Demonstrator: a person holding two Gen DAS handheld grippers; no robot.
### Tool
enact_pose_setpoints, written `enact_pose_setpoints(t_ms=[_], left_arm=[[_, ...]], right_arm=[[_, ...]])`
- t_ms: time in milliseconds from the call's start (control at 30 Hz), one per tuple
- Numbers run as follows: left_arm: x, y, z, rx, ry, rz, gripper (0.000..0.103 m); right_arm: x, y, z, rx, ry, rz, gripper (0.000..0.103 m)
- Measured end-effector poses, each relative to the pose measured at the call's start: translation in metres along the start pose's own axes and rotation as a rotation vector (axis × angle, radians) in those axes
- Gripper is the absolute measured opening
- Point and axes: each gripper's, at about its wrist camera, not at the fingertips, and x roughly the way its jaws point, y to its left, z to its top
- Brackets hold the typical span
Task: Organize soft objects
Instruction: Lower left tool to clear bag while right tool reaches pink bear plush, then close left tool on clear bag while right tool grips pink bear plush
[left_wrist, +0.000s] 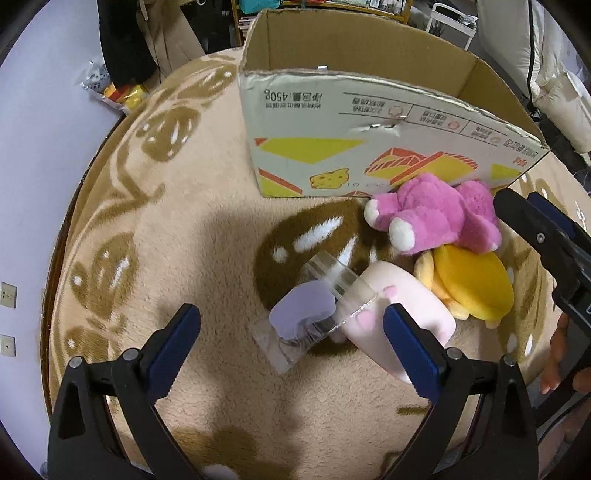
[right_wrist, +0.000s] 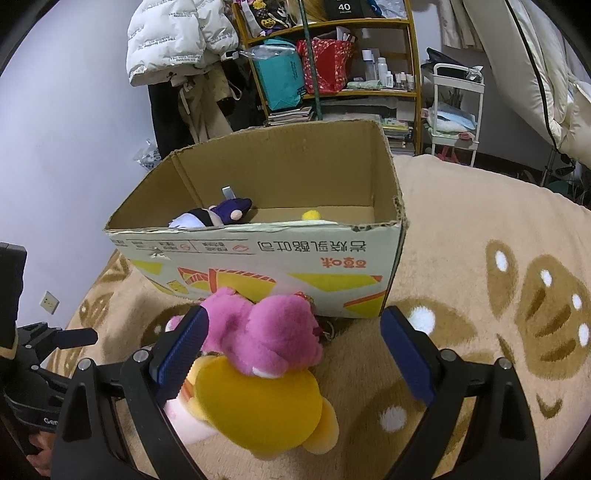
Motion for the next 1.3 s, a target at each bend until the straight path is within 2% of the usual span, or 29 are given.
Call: enact_pose_setpoints(t_ms=[233, 700, 800, 867, 1000, 1067, 1100, 1300], left_arm=[[0.012, 0.003, 0.002, -0.018, 0.032, -0.016, 0.099], [0.027, 0.017, 0.013, -0.084, 0.047, -0.035, 0.100], [0.029, 0.020, 0.014, -0.087, 0.039, -0.065, 0.097], [0.032, 0.021, 0.015, -0.095, 0.050, -0.105, 0.085], [0.038, 0.026, 0.019, -0.129, 0.065, -0.171, 0.074], [0.039, 0.028, 0.020, -0.137, 0.068, -0.206, 0.061], [0.039, 0.028, 0.020, -0.136, 0.070, -0.217, 0.060], [0.030, 0.023, 0.019, -0.104, 0.061, -0.170, 0.062]], right_arm=[[0.014, -0.004, 0.002, 0.009, 0.018, -0.012, 0.098], [0.033, -0.005, 0.000, 0.009, 0.054, -0.021, 0.098], [0.035, -0.004, 0.000, 0.005, 0.059, -0.020, 0.098], [0.035, -0.003, 0.000, 0.002, 0.060, -0.018, 0.098], [0.036, -0.003, 0.000, -0.006, 0.059, -0.019, 0.098], [0.036, -0.003, 0.000, -0.005, 0.061, -0.019, 0.098], [0.036, -0.004, 0.001, -0.004, 0.062, -0.018, 0.098], [0.036, -0.004, 0.000, -0.001, 0.065, -0.016, 0.098]])
